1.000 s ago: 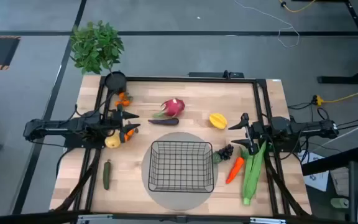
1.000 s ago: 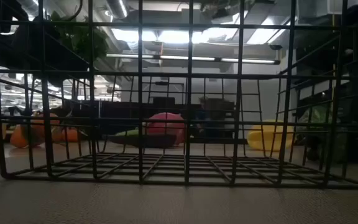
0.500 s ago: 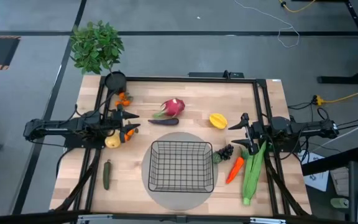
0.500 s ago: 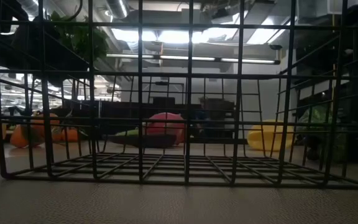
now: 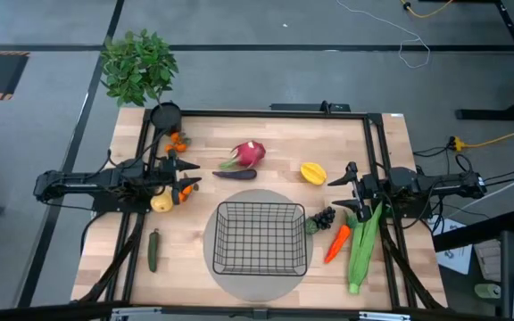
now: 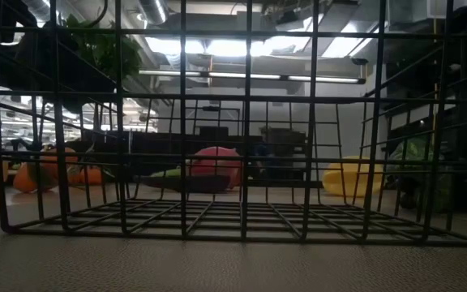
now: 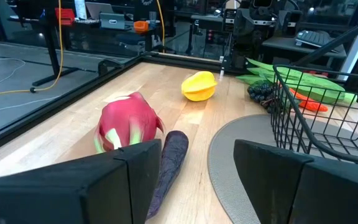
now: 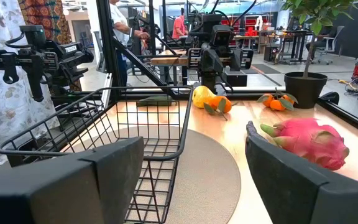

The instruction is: Build produce basket

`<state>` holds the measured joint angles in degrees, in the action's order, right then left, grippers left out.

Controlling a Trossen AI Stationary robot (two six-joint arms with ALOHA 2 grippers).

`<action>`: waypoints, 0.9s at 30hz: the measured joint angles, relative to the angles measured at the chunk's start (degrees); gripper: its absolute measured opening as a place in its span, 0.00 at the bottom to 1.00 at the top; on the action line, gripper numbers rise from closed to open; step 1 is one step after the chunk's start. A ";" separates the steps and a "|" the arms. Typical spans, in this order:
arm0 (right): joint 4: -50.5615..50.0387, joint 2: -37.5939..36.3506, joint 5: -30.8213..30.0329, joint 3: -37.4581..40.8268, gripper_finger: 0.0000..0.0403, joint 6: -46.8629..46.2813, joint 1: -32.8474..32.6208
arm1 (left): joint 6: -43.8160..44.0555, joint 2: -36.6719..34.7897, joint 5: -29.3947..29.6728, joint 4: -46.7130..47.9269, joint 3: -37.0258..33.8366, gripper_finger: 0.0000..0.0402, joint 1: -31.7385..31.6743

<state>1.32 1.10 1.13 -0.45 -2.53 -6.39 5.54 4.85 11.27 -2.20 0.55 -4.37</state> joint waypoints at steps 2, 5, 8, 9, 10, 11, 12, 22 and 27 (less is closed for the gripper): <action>0.00 0.00 -0.01 0.00 0.69 0.00 0.01 | 0.00 0.01 0.00 0.00 -0.01 0.48 -0.01; 0.00 0.00 -0.01 0.00 0.69 -0.01 0.01 | 0.02 0.01 -0.02 0.00 0.01 0.48 0.01; 0.00 0.00 0.01 0.00 0.69 -0.01 -0.01 | 0.00 0.01 0.00 0.00 0.00 0.48 -0.01; 0.00 0.00 -0.01 0.00 0.69 -0.01 0.01 | 0.01 0.00 -0.01 0.00 0.00 0.48 0.00; 0.00 0.00 -0.01 0.01 0.69 0.01 0.01 | 0.02 0.00 -0.01 0.00 0.00 0.48 -0.01; 0.00 0.00 -0.01 0.00 0.69 0.00 -0.01 | 0.01 0.00 -0.01 0.00 0.00 0.48 0.01; 0.00 0.00 -0.01 0.00 0.69 -0.01 0.01 | 0.01 0.00 -0.02 0.00 0.00 0.48 0.00; 2.37 -0.02 -3.03 0.00 0.69 -20.00 0.01 | 0.00 -0.01 0.00 0.00 0.01 0.48 0.01; 2.27 0.00 -2.95 0.00 0.69 -25.87 0.01 | 0.01 0.00 -0.01 0.00 0.00 0.48 -0.01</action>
<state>3.60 1.10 -1.82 -0.45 -28.41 -6.37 5.55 4.85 11.26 -2.20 0.55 -4.38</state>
